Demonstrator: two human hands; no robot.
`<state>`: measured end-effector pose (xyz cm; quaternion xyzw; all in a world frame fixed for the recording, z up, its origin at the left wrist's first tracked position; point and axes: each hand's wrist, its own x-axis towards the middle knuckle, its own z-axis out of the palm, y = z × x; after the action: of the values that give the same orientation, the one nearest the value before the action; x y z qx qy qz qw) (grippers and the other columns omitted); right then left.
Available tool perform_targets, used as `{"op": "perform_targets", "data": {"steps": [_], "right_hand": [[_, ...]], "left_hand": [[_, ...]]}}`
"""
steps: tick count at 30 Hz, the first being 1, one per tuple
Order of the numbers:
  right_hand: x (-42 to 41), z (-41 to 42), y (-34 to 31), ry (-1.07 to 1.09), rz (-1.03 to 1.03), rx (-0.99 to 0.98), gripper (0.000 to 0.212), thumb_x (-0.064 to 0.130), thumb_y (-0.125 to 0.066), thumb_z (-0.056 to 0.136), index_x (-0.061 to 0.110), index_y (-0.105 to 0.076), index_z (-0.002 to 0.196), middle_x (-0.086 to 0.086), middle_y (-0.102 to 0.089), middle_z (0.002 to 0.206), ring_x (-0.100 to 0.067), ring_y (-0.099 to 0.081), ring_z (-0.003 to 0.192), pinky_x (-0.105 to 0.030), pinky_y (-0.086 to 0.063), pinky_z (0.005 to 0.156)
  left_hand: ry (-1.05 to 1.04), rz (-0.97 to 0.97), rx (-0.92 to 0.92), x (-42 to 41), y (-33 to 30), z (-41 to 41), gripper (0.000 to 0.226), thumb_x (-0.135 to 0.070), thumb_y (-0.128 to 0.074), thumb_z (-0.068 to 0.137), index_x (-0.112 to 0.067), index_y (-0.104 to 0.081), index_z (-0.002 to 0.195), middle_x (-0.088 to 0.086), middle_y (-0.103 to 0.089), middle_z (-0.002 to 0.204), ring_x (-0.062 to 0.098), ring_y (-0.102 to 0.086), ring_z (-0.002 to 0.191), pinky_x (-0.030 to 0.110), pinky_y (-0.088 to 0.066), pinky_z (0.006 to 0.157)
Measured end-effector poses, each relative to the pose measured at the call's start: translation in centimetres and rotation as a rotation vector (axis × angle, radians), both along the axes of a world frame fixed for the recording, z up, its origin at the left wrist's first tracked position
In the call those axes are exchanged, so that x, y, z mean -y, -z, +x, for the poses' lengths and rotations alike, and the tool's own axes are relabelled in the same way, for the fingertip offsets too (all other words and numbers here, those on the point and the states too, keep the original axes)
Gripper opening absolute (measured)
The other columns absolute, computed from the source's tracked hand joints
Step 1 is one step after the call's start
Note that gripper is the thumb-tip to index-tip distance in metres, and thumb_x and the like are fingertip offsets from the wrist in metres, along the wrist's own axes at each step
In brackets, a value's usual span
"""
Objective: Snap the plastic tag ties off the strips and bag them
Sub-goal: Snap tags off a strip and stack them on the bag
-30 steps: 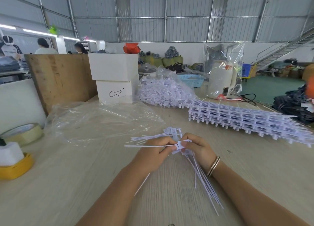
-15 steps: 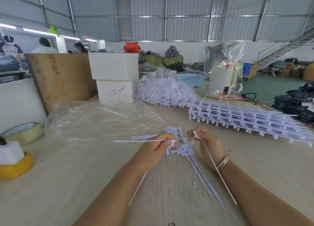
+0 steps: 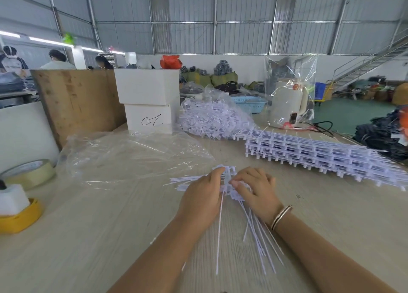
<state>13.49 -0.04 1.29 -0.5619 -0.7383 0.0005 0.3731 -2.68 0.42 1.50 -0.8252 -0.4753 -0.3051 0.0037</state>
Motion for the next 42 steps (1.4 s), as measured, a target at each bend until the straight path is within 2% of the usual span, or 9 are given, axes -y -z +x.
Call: {"op": "perform_targets", "data": {"steps": [4, 8, 13, 17, 20, 25, 29, 34, 42], "right_hand": [[0.3, -1.2, 0.2, 0.002, -0.064, 0.046, 0.067, 0.069, -0.017, 0.071, 0.027, -0.067, 0.086, 0.018, -0.057, 0.096, 0.002, -0.037, 0.1, -0.029, -0.016, 0.08], [-0.1, -1.0, 0.2, 0.011, -0.092, -0.097, 0.041, 0.051, -0.045, 0.089, 0.018, -0.067, 0.079, 0.012, -0.059, 0.089, -0.003, -0.042, 0.099, -0.029, -0.015, 0.077], [-0.5, 0.0, -0.1, 0.074, -0.144, -0.383, 0.039, 0.033, -0.045, 0.094, 0.004, -0.065, 0.076, 0.003, -0.057, 0.084, -0.009, -0.044, 0.094, -0.026, -0.012, 0.071], [-0.3, 0.0, 0.0, 0.053, -0.189, -0.392, 0.038, 0.028, -0.036, 0.096, 0.018, -0.048, 0.061, 0.009, -0.051, 0.075, -0.01, -0.045, 0.093, -0.027, -0.015, 0.077], [-0.2, -0.2, -0.2, 0.032, -0.18, -0.378, 0.04, 0.025, -0.035, 0.097, 0.022, -0.042, 0.058, 0.009, -0.047, 0.068, -0.012, -0.045, 0.09, -0.035, -0.021, 0.086], [0.1, -0.6, -0.2, -0.086, -0.219, -0.411, 0.044, 0.013, -0.042, 0.097, 0.025, -0.048, 0.055, 0.012, -0.051, 0.064, -0.006, -0.045, 0.081, -0.048, -0.029, 0.097], [0.1, -0.8, -0.2, -0.132, -0.255, -0.437, 0.039, 0.034, -0.049, 0.093, 0.029, -0.058, 0.055, 0.014, -0.059, 0.066, -0.009, -0.049, 0.089, -0.039, -0.031, 0.096], [0.3, -0.8, -0.6, -0.29, -0.292, -0.502, 0.025, 0.011, -0.061, 0.087, 0.025, -0.067, 0.068, 0.011, -0.057, 0.061, 0.001, -0.049, 0.064, -0.02, -0.037, 0.068], [0.1, -0.7, -0.6, -0.23, -0.315, -0.404, 0.017, 0.021, -0.064, 0.087, 0.006, -0.069, 0.08, -0.004, -0.059, 0.075, -0.014, -0.053, 0.076, -0.032, -0.041, 0.08]], "left_hand": [[0.047, 0.119, 0.062, 0.7, -0.7, 0.8, 0.041, -0.017, -0.046, 0.096, -0.015, -0.041, 0.137, 0.005, -0.061, 0.121, 0.024, -0.058, 0.106, 0.034, -0.043, 0.086], [0.083, 0.108, 0.079, 0.9, -0.5, 0.4, 0.047, -0.016, -0.05, 0.089, -0.02, -0.04, 0.135, -0.001, -0.054, 0.129, 0.02, -0.051, 0.113, 0.031, -0.041, 0.092], [0.075, -0.055, 0.476, 0.1, -2.0, -1.8, 0.057, 0.01, -0.044, 0.076, -0.025, -0.053, 0.121, -0.012, -0.056, 0.123, 0.007, -0.052, 0.117, 0.021, -0.039, 0.096], [0.034, -0.003, -0.086, -1.3, -1.0, -4.7, 0.078, 0.006, -0.05, 0.076, -0.029, -0.033, 0.143, -0.005, -0.031, 0.149, 0.016, -0.031, 0.136, 0.036, -0.026, 0.111], [0.202, -0.125, -0.148, -1.2, -0.1, -4.2, 0.079, -0.023, -0.063, 0.086, -0.034, -0.017, 0.148, -0.009, -0.018, 0.155, 0.009, -0.016, 0.141, 0.031, -0.016, 0.115], [0.274, 0.134, 0.053, -0.6, -0.3, -2.4, 0.033, -0.031, -0.063, 0.087, -0.024, -0.062, 0.119, -0.007, -0.064, 0.116, 0.014, -0.057, 0.105, 0.031, -0.043, 0.087], [0.237, 0.193, 0.059, -0.3, -0.3, -2.3, 0.013, -0.023, -0.063, 0.088, -0.012, -0.061, 0.096, 0.002, -0.066, 0.09, 0.022, -0.058, 0.08, 0.027, -0.029, 0.063], [0.199, 0.067, 0.214, -0.5, 0.1, -2.8, 0.015, -0.03, -0.065, 0.086, -0.017, -0.065, 0.094, -0.007, -0.067, 0.087, 0.015, -0.06, 0.082, 0.032, -0.045, 0.07], [0.268, -0.062, 0.291, -1.8, 1.5, -2.8, 0.009, -0.034, -0.065, 0.084, -0.025, -0.066, 0.083, -0.01, -0.067, 0.078, 0.005, -0.063, 0.074, 0.033, -0.052, 0.069]]}}
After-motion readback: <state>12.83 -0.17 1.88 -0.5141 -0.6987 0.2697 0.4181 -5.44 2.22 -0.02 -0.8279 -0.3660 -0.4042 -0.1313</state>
